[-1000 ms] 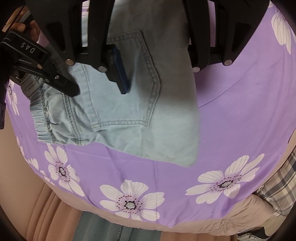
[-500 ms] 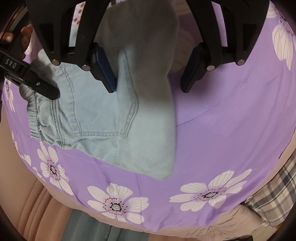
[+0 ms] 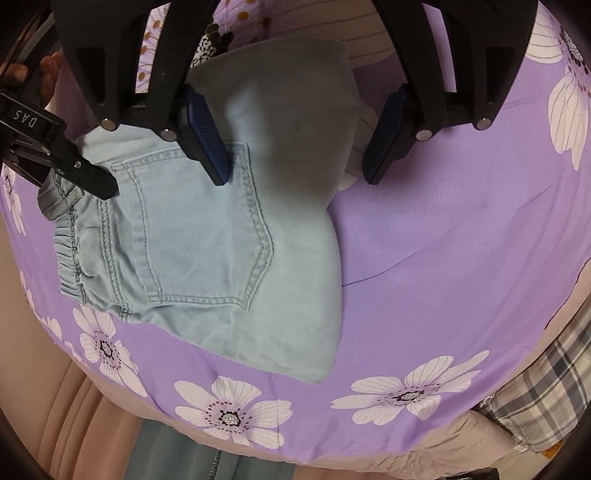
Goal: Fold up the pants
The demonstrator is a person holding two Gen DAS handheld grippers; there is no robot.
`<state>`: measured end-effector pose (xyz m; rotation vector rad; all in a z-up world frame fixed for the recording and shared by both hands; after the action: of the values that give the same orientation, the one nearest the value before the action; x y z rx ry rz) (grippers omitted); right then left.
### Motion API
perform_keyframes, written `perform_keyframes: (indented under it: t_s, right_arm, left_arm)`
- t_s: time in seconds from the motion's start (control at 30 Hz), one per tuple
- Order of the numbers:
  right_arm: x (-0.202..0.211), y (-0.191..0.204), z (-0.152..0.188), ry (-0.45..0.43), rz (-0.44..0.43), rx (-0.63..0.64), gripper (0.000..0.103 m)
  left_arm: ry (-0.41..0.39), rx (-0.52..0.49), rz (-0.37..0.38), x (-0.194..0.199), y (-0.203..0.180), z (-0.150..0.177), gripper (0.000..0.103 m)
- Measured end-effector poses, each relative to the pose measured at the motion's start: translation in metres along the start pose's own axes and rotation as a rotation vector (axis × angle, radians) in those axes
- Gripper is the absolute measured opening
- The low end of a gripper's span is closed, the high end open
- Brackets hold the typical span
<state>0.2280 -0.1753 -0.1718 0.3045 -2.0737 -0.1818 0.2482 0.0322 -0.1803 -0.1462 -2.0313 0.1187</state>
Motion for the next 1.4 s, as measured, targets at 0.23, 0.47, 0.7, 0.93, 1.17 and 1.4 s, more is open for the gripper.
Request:
perform_keyframes:
  t_s: [0.23,0.47,0.7,0.93,1.17,1.4]
  right_arm:
    - [0.02,-0.001,0.008,0.009,-0.02,-0.064,0.071]
    - [0.06,0.01,0.028,-0.021,-0.02,-0.029,0.071]
    - [0.095,0.027,0.048,-0.055,0.001,0.044,0.087]
    - [0.131,0.045,0.058,-0.112,0.007,0.118,0.101]
    - [0.158,0.065,0.068,-0.156,0.001,0.148,0.101]
    - [0.17,0.076,0.075,-0.174,-0.013,0.157,0.101]
  left_arm:
    - [0.004,-0.016,-0.02,0.026,-0.01,0.016,0.075]
    - [-0.004,-0.013,-0.069,0.062,-0.015,0.036,0.098]
    - [-0.025,0.018,-0.099,0.105,-0.014,0.056,0.102]
    - [-0.049,0.02,-0.107,0.144,-0.019,0.075,0.102]
    - [-0.097,-0.005,-0.13,0.181,-0.029,0.091,0.103]
    - [-0.122,-0.011,-0.138,0.199,-0.035,0.101,0.103]
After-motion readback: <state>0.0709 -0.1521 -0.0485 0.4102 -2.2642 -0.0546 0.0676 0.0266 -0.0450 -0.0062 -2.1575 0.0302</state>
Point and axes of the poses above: each gripper's, at about its wrist camera, not at the fingertips, and x roughly against the way its jaws point, y to its left, z to its underside, the point moved 5 cm from there along -x, roughly the way its jaws point, and after that the axes turned 6 degrees about y, right-handed, at the moved point
